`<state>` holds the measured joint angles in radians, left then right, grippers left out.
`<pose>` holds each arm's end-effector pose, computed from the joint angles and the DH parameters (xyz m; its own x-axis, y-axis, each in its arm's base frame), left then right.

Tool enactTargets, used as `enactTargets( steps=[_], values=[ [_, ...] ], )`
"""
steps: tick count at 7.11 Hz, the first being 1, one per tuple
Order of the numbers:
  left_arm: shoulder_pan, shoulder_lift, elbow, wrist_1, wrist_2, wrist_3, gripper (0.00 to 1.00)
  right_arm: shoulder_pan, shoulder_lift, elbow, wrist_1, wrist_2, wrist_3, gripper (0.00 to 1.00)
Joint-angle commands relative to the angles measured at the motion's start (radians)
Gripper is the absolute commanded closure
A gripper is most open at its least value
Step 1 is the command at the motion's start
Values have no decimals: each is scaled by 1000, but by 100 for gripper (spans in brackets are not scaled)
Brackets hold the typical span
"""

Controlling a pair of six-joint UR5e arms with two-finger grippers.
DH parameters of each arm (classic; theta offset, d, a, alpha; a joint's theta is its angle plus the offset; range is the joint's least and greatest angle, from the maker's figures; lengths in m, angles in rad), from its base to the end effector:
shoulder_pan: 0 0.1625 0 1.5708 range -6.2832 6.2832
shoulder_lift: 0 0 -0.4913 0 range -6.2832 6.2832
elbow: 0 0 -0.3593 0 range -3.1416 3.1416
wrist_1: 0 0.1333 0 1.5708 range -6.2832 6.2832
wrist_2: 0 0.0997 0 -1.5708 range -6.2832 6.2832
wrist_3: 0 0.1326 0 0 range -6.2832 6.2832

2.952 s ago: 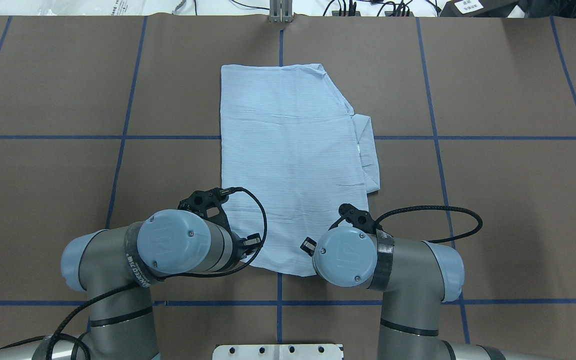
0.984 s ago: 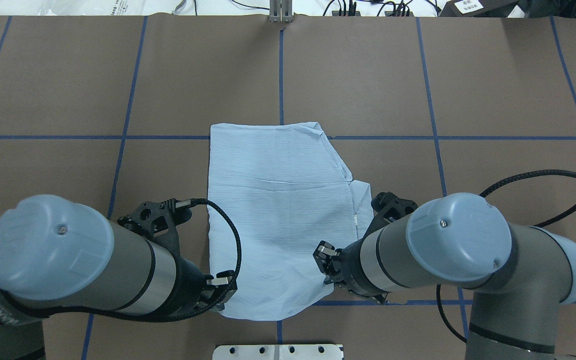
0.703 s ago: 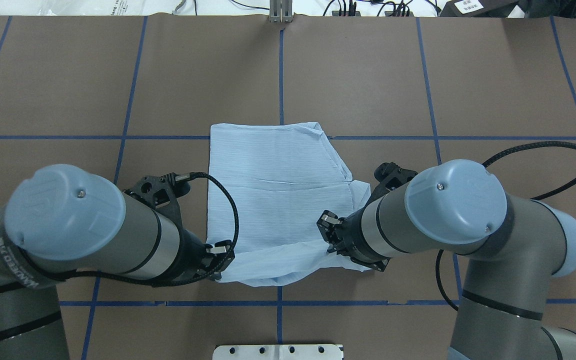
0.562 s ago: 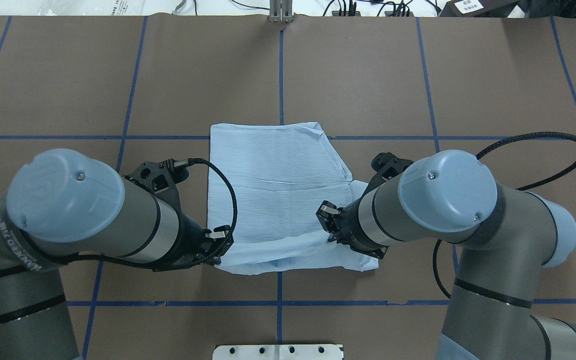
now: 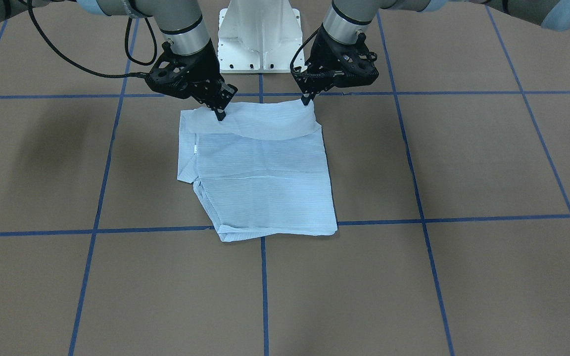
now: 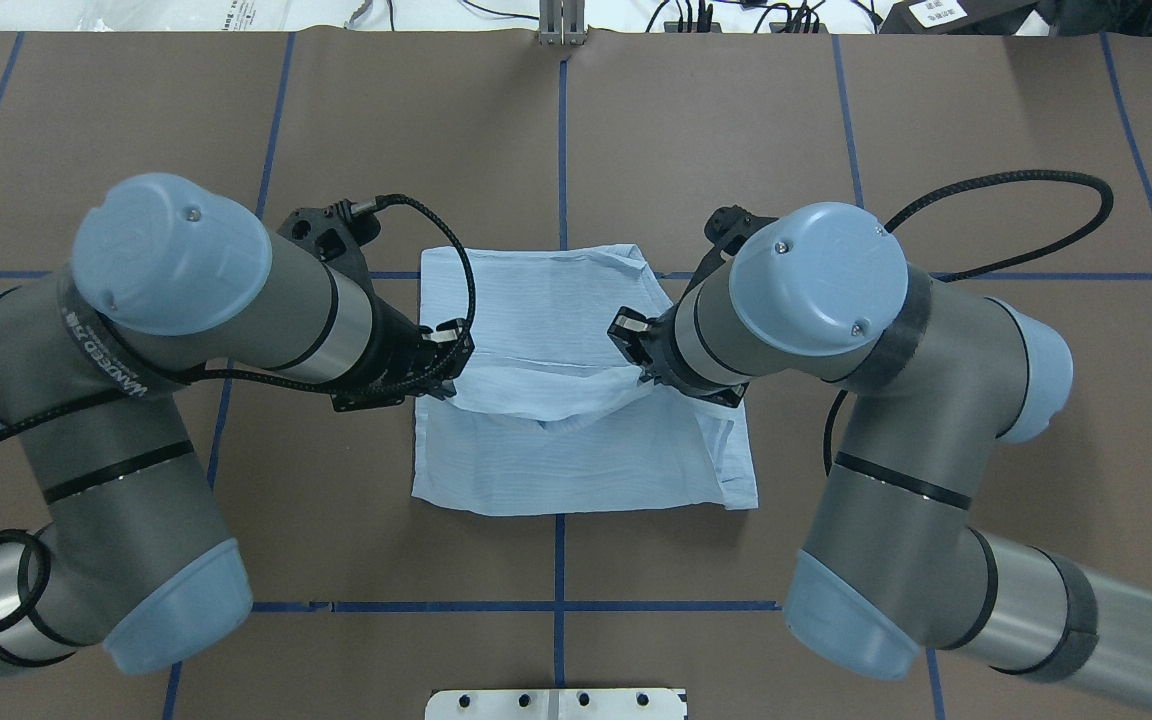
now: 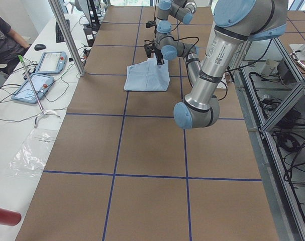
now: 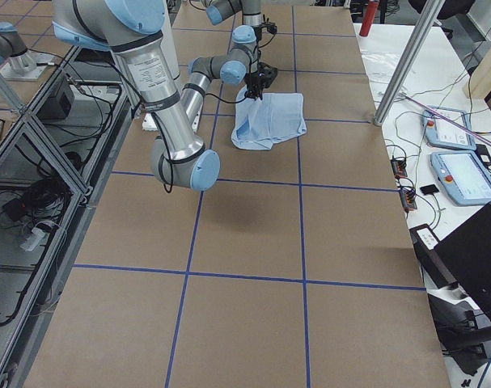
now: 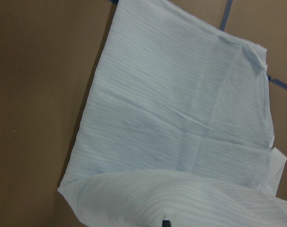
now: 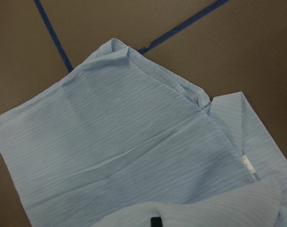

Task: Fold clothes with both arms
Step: 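Lift the near edge with both grippers and fold it away from the robot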

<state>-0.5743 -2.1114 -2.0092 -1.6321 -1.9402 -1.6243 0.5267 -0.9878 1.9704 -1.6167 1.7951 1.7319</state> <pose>0.4661 -0.4033 0.2621 0.4111 -0.3254 -0.8516 0.2675 0.9361 -0.2285 -0.4951 -0.4080 0.2700 0.4518 0.4436 0.7740 -0.4130 0.8730 -0.2593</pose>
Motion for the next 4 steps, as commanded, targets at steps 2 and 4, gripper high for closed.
enactTargets(
  steps=[2, 4],
  values=[
    [-88, -31, 129, -84, 0, 12, 100, 79, 136, -183, 3, -8, -90, 100],
    [-110, -47, 231, -173, 0, 32, 100, 108, 222, -394, 126, -8, -110, 100]
  ],
)
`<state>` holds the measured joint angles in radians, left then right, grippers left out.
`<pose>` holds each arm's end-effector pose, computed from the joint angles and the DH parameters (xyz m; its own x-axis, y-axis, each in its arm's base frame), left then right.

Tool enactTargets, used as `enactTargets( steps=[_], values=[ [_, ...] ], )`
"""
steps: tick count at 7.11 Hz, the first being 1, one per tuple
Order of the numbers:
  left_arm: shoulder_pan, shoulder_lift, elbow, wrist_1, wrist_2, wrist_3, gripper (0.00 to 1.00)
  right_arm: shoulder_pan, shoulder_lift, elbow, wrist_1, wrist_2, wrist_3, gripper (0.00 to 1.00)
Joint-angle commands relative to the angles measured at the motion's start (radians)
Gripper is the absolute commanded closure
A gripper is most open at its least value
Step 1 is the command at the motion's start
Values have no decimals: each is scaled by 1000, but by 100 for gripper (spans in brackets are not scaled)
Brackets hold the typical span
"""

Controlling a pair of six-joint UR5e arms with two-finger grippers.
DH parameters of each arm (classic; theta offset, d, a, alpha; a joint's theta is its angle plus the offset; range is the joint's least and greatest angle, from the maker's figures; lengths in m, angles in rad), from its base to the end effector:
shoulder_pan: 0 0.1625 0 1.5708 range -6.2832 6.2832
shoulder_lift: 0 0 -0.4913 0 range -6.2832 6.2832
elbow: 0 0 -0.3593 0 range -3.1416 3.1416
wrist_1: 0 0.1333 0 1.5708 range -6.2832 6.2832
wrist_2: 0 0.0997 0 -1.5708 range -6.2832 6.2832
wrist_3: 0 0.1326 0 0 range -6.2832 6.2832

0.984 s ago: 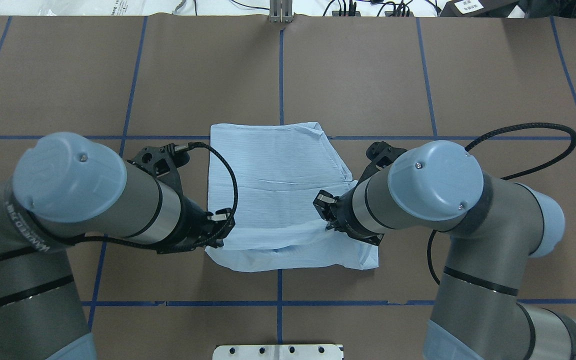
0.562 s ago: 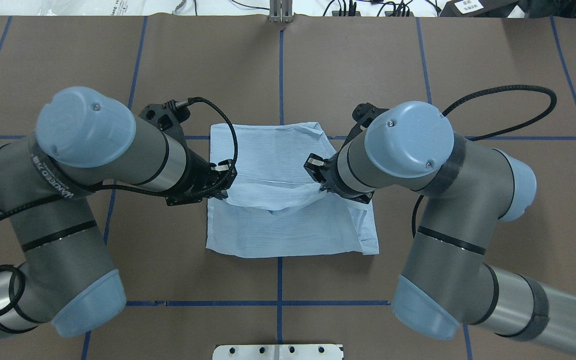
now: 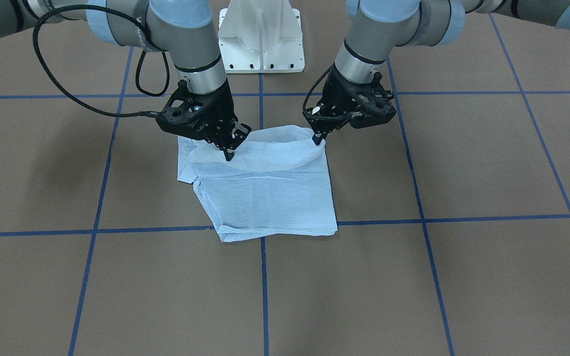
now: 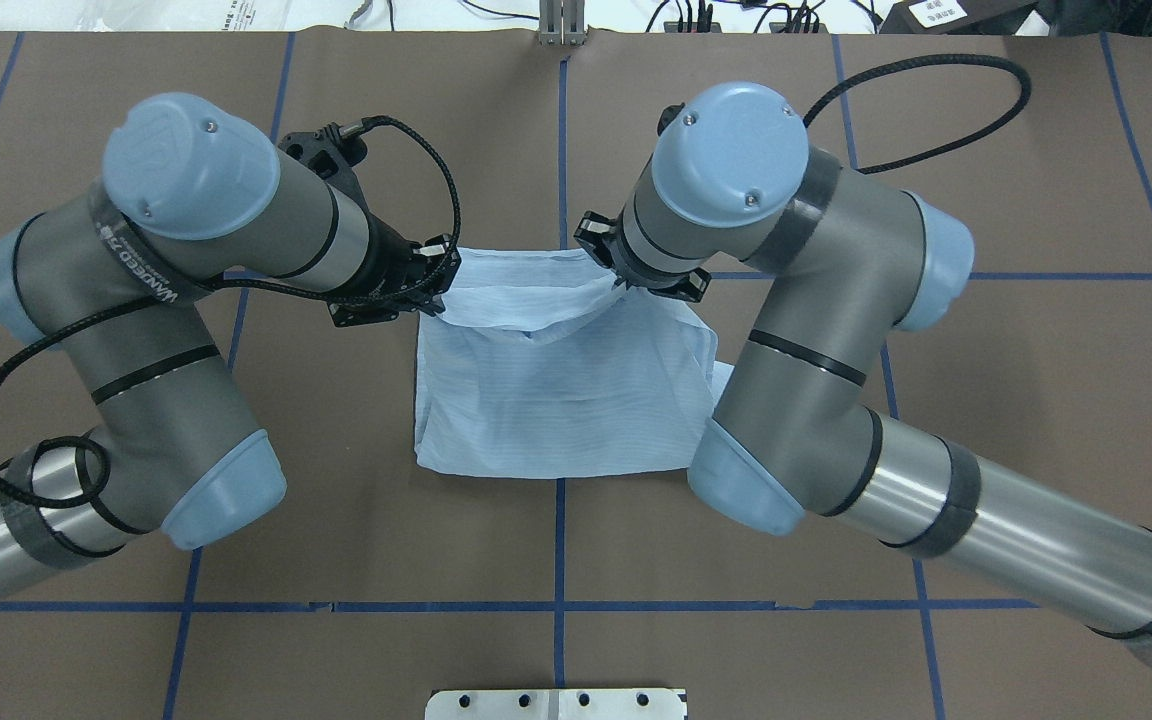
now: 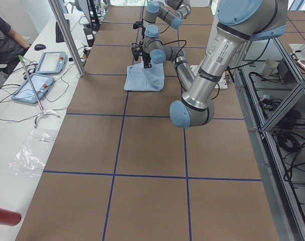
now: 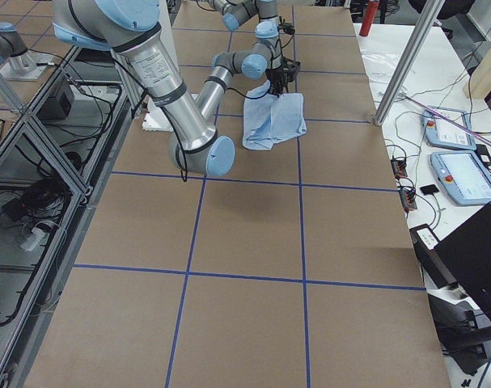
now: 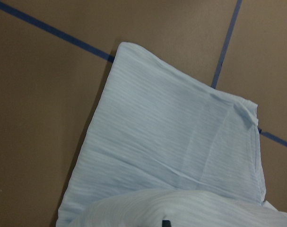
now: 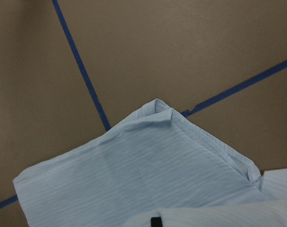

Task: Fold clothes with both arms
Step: 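Lift the near edge with both grippers and fold it away from the robot, then lay the folded edge down near the far edge and open both grippers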

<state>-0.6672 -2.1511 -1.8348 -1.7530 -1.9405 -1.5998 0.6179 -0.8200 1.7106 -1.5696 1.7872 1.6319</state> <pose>0.4699 -0.4788 0.2835 0.3969 -0.3471 -0.8497 0.3458 0.9141 -0.2118 -0.5298 -0.5052 0.2461 0.4847 0.4177 0.7685 -0.4601 0.8690 -0.1821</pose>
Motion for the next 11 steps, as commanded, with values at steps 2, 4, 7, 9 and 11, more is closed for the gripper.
enactTargets(
  steps=[2, 4, 7, 9, 11],
  values=[
    [-40, -15, 121, -95, 0, 37, 100, 35, 108, -268, 118, 1, -56, 100],
    [-45, -44, 205, -161, 0, 37, 100, 40, 111, -295, 126, 3, -58, 100],
    [-48, -65, 278, -230, 0, 37, 100, 39, 165, -404, 192, 9, -55, 100],
    [-54, -65, 278, -229, 2, 38, 100, 39, 163, -422, 203, 9, -55, 100],
    [-61, -64, 279, -227, 3, 38, 40, 40, 166, -450, 245, 8, -52, 1]
  ],
)
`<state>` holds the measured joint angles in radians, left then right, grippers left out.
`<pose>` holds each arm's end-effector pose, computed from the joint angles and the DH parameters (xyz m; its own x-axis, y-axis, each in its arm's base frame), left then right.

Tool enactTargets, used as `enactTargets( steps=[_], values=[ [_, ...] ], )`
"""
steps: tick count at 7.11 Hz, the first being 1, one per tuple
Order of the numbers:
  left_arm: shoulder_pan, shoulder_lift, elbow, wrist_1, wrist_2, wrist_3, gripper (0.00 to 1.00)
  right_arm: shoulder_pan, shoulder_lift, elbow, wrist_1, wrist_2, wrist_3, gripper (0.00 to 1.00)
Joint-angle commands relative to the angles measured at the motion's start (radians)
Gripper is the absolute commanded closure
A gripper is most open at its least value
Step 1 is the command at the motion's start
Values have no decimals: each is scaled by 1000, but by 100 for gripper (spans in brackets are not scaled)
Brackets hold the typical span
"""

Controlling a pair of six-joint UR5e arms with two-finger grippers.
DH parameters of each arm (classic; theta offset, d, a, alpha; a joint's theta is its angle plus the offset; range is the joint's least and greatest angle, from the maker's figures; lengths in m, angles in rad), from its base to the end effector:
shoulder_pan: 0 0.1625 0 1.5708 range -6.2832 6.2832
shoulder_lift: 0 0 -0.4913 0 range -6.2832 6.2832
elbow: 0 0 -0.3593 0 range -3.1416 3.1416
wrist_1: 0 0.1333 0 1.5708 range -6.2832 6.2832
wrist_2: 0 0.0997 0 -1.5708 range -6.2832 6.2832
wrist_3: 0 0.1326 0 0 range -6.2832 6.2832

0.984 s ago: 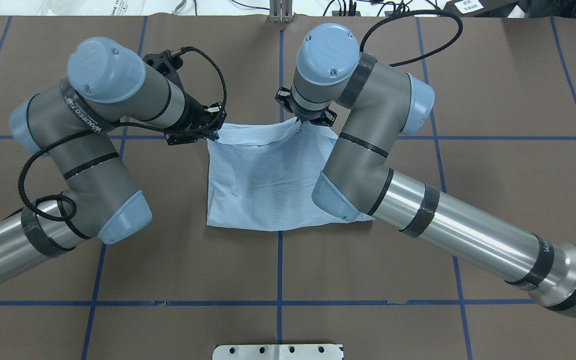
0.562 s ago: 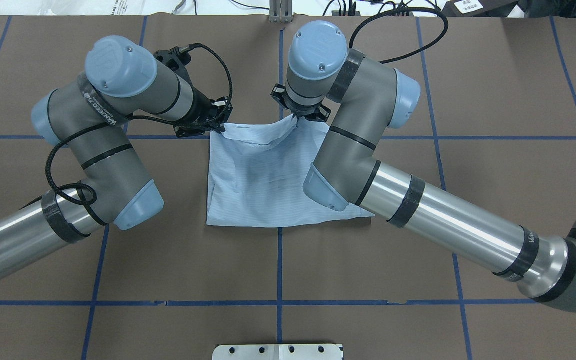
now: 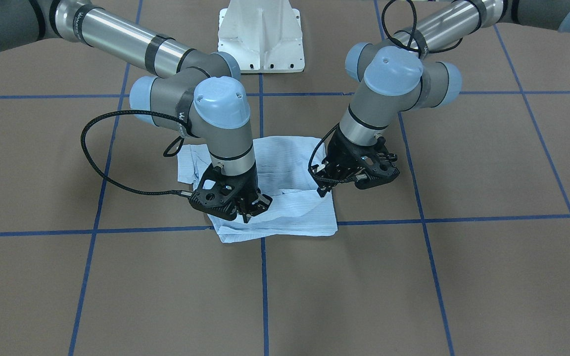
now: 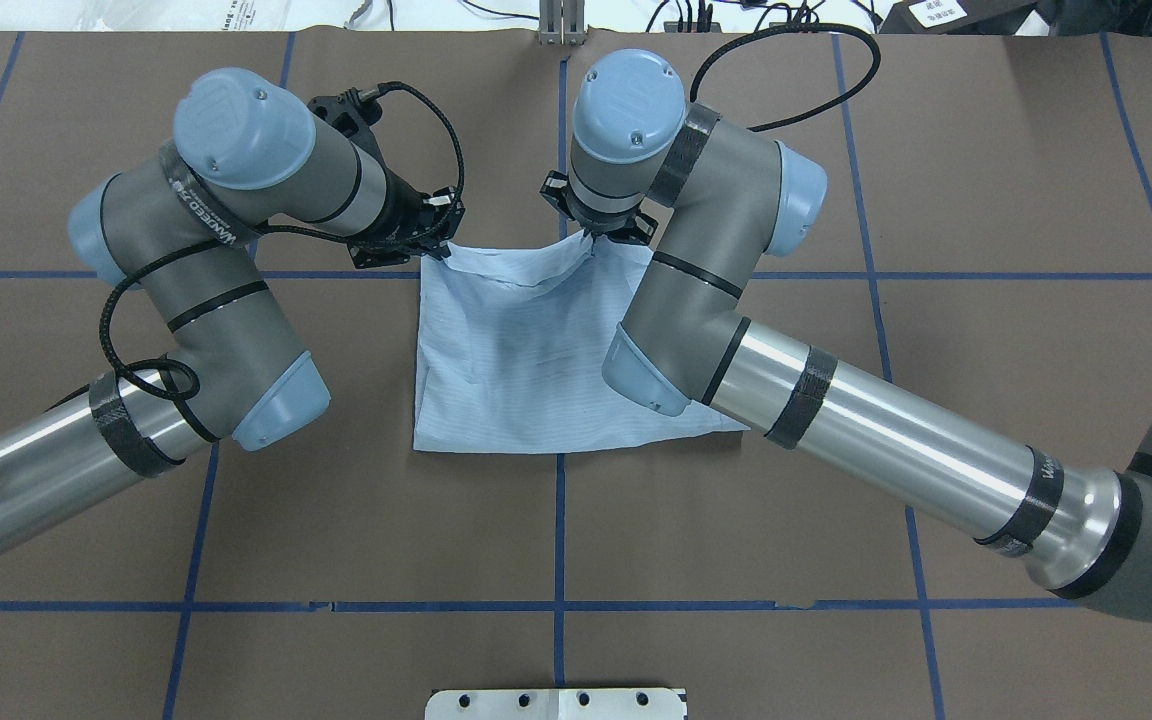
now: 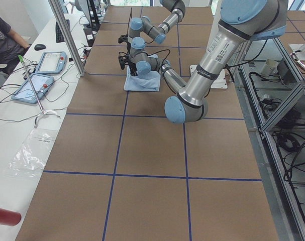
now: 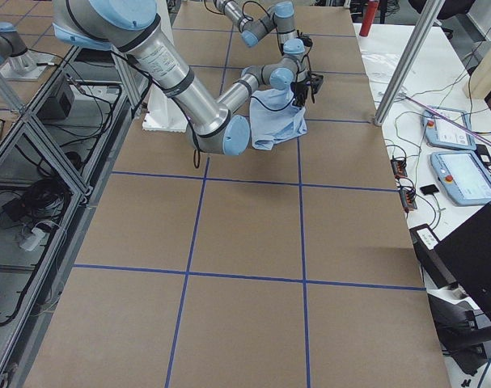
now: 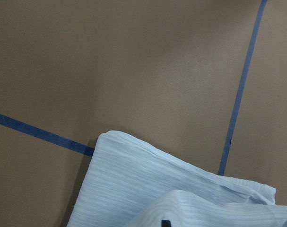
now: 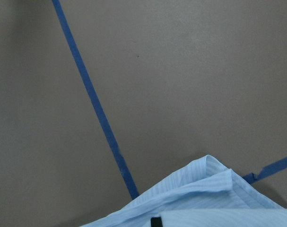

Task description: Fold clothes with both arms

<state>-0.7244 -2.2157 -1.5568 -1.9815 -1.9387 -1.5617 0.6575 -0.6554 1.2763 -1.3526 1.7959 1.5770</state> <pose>0.4994 -0.5562 0.3196 0.3816 -0.3263 -0.8648 0.3824 0.9075 -0.1737 -0.6051 -0.5982 0.2651 0.5260 0.4137 0.7431 -0.4675 0.8705 -0.1537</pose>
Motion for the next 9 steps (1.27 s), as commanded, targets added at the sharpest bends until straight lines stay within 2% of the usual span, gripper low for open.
enactTargets(
  steps=[1, 2, 3, 5, 7, 8, 9],
  values=[
    [-9, -1, 1, 4, 3, -4, 1, 19, 2, -17, 30, 14, 2, 0],
    [-44, -1, 3, 7, 0, -1, 1, 69, -3, -17, 30, 92, -3, 0],
    [-62, 1, 12, 9, -2, 2, 1, 89, -1, -15, 30, 133, -26, 0],
    [-88, 5, 15, 10, -5, 6, 1, 88, 8, -11, 30, 137, -44, 0],
    [-151, 43, 6, 15, -72, 166, 1, 106, 0, -5, 17, 131, -220, 0],
    [-208, 75, 0, 13, -112, 310, 1, 158, -18, -5, -2, 141, -342, 0],
    [-266, 133, -31, 12, -132, 457, 1, 216, -51, -2, -35, 195, -473, 0]
  ],
)
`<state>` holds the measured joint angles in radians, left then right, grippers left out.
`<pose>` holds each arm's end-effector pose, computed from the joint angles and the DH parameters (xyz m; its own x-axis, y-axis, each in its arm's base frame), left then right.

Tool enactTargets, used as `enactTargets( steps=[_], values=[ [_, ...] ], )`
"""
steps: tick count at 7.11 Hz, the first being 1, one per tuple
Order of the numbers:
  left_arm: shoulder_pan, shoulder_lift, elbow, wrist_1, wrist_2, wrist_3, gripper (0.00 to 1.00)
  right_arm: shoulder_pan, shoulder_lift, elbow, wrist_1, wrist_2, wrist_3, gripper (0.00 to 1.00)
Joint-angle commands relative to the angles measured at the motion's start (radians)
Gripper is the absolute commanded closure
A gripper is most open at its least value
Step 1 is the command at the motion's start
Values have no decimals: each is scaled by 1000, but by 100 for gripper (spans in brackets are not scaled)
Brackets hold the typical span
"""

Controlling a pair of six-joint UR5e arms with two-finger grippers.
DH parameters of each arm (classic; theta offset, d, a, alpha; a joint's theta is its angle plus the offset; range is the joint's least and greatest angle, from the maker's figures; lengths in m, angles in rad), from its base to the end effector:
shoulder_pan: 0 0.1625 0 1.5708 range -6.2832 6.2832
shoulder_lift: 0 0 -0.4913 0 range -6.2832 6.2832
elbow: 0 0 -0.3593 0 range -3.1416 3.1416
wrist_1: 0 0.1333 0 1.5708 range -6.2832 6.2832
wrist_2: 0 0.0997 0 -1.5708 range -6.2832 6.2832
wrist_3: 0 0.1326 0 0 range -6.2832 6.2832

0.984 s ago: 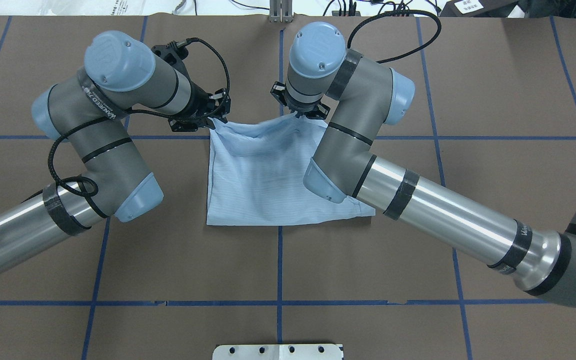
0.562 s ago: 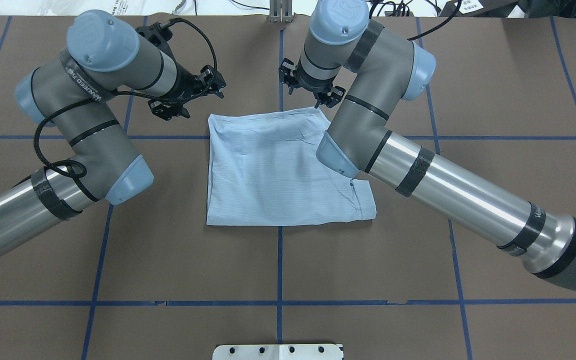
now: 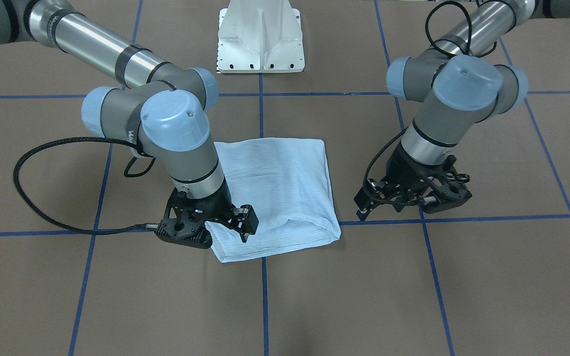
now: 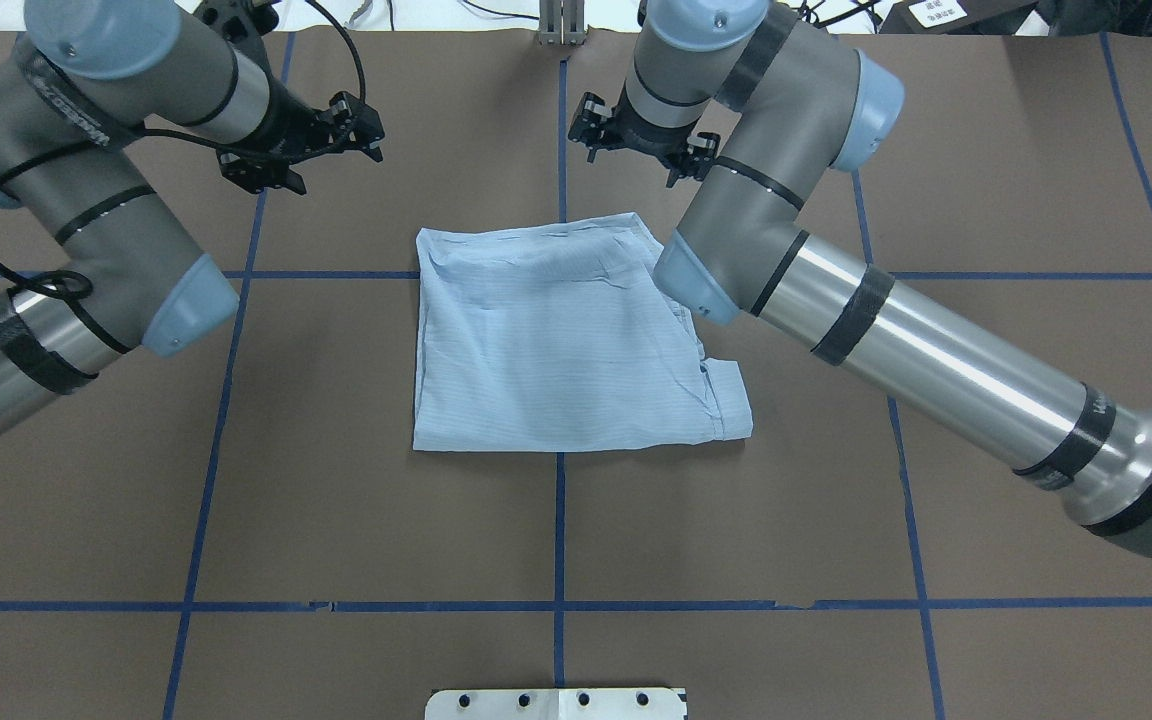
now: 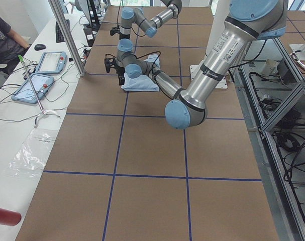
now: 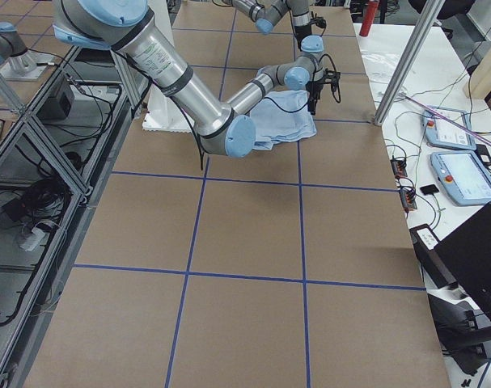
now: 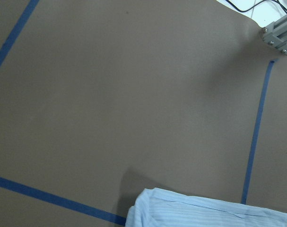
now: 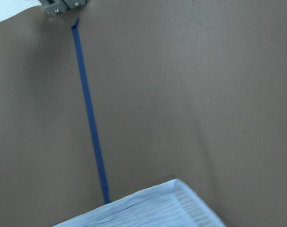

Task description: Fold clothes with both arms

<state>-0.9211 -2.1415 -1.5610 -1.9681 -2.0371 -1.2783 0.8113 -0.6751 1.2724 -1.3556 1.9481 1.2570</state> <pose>0.3792 -0.6210 0.3713 0.4740 -0.1981 -0.8579 0.3677 0.9299 -0.0116 -0.5162 -0.6663 0.2799 0.6016 0.2169 0.7688 -0.3199 0.9473 -0.0169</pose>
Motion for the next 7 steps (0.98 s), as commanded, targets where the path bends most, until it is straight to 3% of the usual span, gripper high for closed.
enactTargets(
  steps=[1, 3, 4, 5, 7],
  values=[
    [-124, 131, -81, 2, -57, 286, 1, 137, -94, 48, -66, 163, -356, 0],
    [-169, 243, -134, 2, -68, 393, 1, 257, -217, 177, -199, 229, -586, 0],
    [-188, 279, -174, 44, -75, 457, 1, 310, -262, 267, -330, 253, -652, 0],
    [-194, 387, -283, 113, -77, 594, 1, 333, -335, 376, -449, 255, -797, 0],
    [-357, 474, -308, 164, -78, 936, 0, 432, -466, 461, -470, 262, -982, 0]
  ],
)
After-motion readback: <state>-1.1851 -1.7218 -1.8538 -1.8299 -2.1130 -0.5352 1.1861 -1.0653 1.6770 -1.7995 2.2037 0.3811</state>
